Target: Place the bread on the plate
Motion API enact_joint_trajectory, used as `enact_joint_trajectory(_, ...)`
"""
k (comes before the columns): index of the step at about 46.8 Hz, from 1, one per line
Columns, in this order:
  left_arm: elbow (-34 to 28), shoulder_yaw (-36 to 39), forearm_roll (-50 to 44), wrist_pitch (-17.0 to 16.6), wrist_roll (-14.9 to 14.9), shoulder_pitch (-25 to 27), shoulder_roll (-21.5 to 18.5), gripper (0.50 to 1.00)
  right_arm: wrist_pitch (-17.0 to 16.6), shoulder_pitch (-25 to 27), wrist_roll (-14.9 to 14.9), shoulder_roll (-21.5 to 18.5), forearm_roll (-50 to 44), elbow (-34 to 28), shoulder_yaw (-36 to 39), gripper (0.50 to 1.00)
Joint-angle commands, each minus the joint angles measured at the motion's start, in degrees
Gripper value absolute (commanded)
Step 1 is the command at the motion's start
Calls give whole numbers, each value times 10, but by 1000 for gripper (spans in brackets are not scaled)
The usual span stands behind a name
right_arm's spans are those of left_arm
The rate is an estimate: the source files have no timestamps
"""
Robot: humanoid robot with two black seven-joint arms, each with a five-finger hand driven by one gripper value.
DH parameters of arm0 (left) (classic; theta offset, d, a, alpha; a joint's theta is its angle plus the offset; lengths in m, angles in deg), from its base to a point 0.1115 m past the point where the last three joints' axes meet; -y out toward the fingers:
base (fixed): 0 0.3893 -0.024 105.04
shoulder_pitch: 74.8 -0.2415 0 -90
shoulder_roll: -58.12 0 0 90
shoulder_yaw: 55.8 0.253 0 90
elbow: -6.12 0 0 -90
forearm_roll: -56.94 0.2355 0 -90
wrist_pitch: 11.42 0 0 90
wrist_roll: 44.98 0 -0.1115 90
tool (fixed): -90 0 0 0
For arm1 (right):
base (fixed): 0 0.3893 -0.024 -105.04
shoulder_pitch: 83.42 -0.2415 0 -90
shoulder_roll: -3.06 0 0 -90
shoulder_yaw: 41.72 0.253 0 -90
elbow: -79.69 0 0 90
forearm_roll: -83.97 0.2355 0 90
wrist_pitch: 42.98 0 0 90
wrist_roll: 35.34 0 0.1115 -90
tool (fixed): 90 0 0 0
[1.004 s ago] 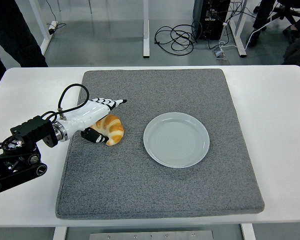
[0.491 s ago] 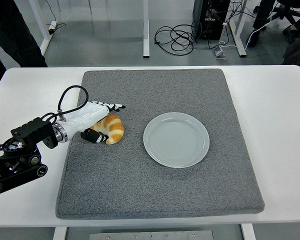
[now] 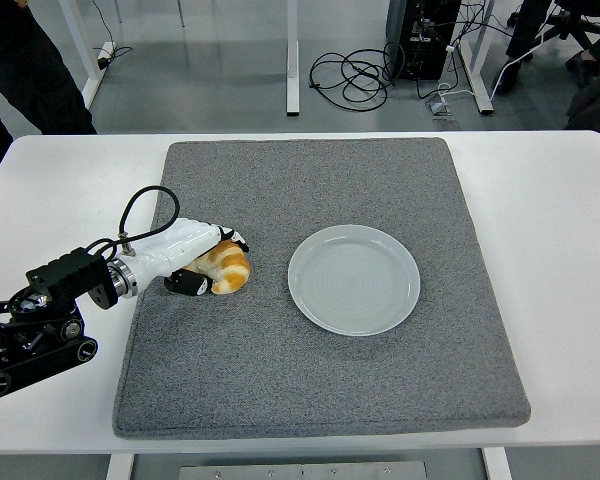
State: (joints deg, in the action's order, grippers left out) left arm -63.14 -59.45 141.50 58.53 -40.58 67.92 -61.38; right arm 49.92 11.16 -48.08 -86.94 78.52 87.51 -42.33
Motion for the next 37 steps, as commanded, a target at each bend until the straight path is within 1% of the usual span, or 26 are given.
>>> enact_joint_trajectory(1, 0, -6, -1, 1, 13, 28, -6, 500, 0, 0, 0, 0, 0, 0, 0, 1000)
enact_joint_trajectory(6, 0, 0, -39, 3, 34, 95, -20, 500, 0, 0, 0, 0, 0, 0, 0, 1000)
enact_joint_trajectory(9, 0, 3, -62, 4, 39, 118, -33, 500, -1, 0, 0, 0, 0, 0, 0, 1000)
enact_joint_trajectory(22, 0, 4, -73, 5, 39, 188, -44, 500, 0, 0, 0, 0, 0, 0, 0, 1000)
enact_joint_trajectory(24, 0, 4, -73, 10, 39, 203, -48, 500, 0, 0, 0, 0, 0, 0, 0, 1000)
enact_joint_trajectory(29, 0, 0, -73, 33, 39, 232, -50, 500, 0, 0, 0, 0, 0, 0, 0, 1000)
enact_joint_trajectory(32, 3, 0, -74, 36, 39, 247, -50, 500, 0, 0, 0, 0, 0, 0, 0, 1000)
enact_joint_trajectory(37, 4, 0, -73, 38, 39, 255, -50, 500, 0, 0, 0, 0, 0, 0, 0, 1000)
